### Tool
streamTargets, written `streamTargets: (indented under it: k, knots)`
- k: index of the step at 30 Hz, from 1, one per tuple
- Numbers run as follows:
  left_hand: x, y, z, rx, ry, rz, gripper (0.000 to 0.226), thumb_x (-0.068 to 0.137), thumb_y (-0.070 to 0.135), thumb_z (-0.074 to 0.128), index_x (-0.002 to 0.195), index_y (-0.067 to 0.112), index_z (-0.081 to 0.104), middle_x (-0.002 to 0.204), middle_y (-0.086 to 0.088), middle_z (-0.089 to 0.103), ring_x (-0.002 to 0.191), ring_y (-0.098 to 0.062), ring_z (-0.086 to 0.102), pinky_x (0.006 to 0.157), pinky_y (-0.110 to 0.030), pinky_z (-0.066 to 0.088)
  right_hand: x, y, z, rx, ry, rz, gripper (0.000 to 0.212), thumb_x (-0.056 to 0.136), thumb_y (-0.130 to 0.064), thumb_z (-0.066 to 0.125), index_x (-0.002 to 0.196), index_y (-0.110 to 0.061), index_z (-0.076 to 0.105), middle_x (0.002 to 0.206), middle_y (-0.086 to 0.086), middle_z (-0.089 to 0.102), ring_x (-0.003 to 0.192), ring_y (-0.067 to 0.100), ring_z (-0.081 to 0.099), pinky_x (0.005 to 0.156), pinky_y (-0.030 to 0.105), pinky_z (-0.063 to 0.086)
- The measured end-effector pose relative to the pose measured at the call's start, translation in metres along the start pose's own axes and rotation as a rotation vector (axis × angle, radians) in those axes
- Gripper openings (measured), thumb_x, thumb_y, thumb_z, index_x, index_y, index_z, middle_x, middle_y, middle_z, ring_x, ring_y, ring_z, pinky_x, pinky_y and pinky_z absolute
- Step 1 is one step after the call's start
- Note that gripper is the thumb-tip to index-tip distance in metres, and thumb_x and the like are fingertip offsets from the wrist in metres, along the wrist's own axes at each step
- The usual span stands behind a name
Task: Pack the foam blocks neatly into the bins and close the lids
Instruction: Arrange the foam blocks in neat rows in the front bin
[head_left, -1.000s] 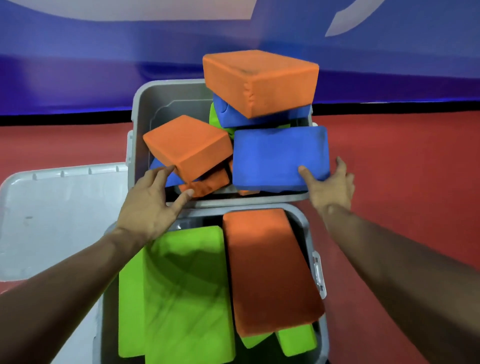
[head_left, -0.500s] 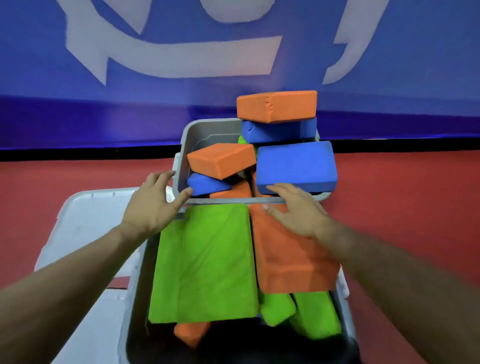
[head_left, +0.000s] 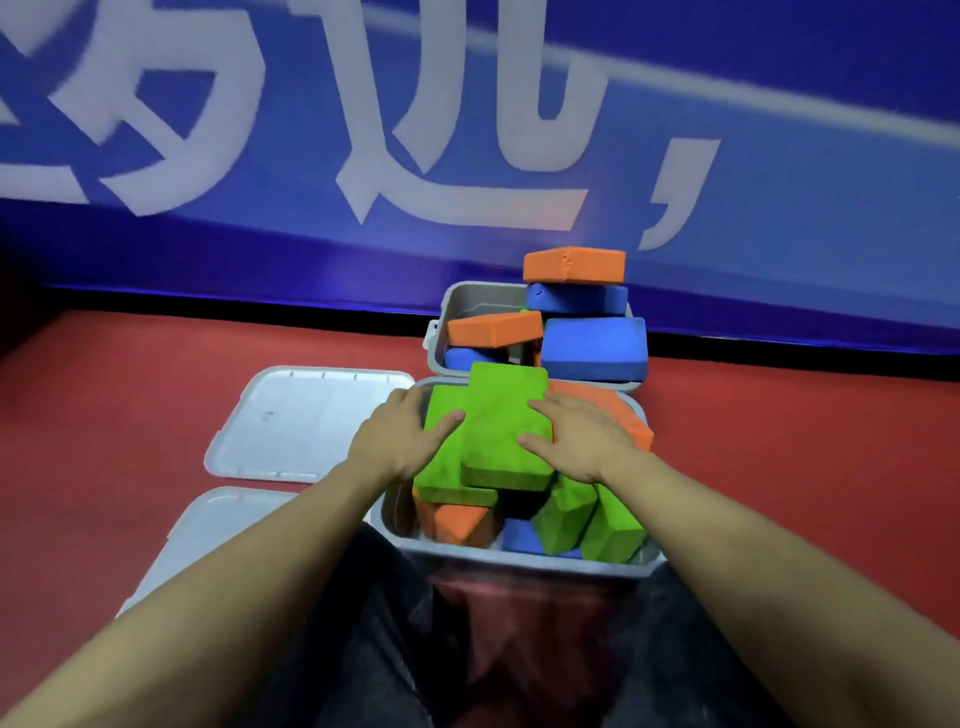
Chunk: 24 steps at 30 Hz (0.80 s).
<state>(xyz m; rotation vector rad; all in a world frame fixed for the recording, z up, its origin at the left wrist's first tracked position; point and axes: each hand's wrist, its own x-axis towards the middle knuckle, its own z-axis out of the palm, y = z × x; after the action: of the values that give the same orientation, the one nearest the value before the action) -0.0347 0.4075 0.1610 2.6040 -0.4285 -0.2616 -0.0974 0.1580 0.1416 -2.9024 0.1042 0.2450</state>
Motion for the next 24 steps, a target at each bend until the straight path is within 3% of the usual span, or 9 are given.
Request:
streamTargets:
  k: [3,9,14,16,20,24]
  knots:
    - [0.002,-0.002,0.016,0.040,-0.065,-0.011,0.082,0.088,0.079,0.044,0.148,0.023,0.046,0.149,-0.006,0.048,0.133,-0.029,0.052,0.109,-0.044,0.044,-0.004,0.002,0.009,-0.019,-0.038,0.016,0.074,0.095,-0.066,0.045,0.157,-0.029,0.032,0.165,0.001,0.026,0.150,0.022,0.027,0.122,0.038,0.023]
    - [0.036,-0.021,0.048,0.056,-0.155,-0.042,0.068,0.095,0.066,0.051,0.143,0.018,0.050,0.141,-0.010,0.050,0.129,-0.029,0.053,0.107,-0.041,0.044,0.012,0.024,0.038,0.026,-0.091,0.072,0.074,0.095,-0.064,0.049,0.157,-0.029,0.030,0.166,-0.001,0.024,0.151,0.021,0.025,0.121,0.037,0.022]
    - [0.064,-0.047,0.071,0.080,-0.239,-0.088,0.077,0.094,0.067,0.052,0.151,0.017,0.044,0.149,-0.013,0.046,0.137,-0.030,0.048,0.113,-0.042,0.039,0.033,0.029,0.059,0.094,-0.171,0.155,0.077,0.093,-0.067,0.048,0.158,-0.033,0.025,0.166,-0.006,0.020,0.152,0.017,0.017,0.119,0.047,0.022]
    - [0.076,-0.056,0.079,0.068,-0.289,-0.115,0.078,0.094,0.065,0.055,0.152,0.014,0.044,0.150,-0.014,0.046,0.138,-0.030,0.047,0.114,-0.039,0.038,0.042,0.021,0.063,0.061,-0.162,0.170,0.076,0.092,-0.071,0.046,0.156,-0.035,0.028,0.164,-0.008,0.024,0.150,0.016,0.019,0.114,0.053,0.025]
    - [0.094,-0.084,0.093,-0.147,-0.352,-0.206,0.101,0.071,0.089,0.055,0.139,0.015,0.058,0.137,-0.006,0.064,0.119,-0.021,0.064,0.108,-0.039,0.047,0.056,0.009,0.067,0.003,-0.234,0.215,0.073,0.088,-0.073,0.048,0.150,-0.034,0.039,0.158,-0.002,0.030,0.145,0.023,0.027,0.109,0.059,0.026]
    - [0.098,-0.095,0.094,-0.255,-0.356,-0.315,0.082,0.086,0.068,0.063,0.138,0.006,0.058,0.138,-0.008,0.063,0.122,-0.025,0.062,0.109,-0.037,0.045,0.065,-0.002,0.065,-0.052,-0.147,0.257,0.064,0.088,-0.071,0.048,0.136,-0.029,0.054,0.141,0.002,0.047,0.133,0.028,0.040,0.106,0.052,0.028]
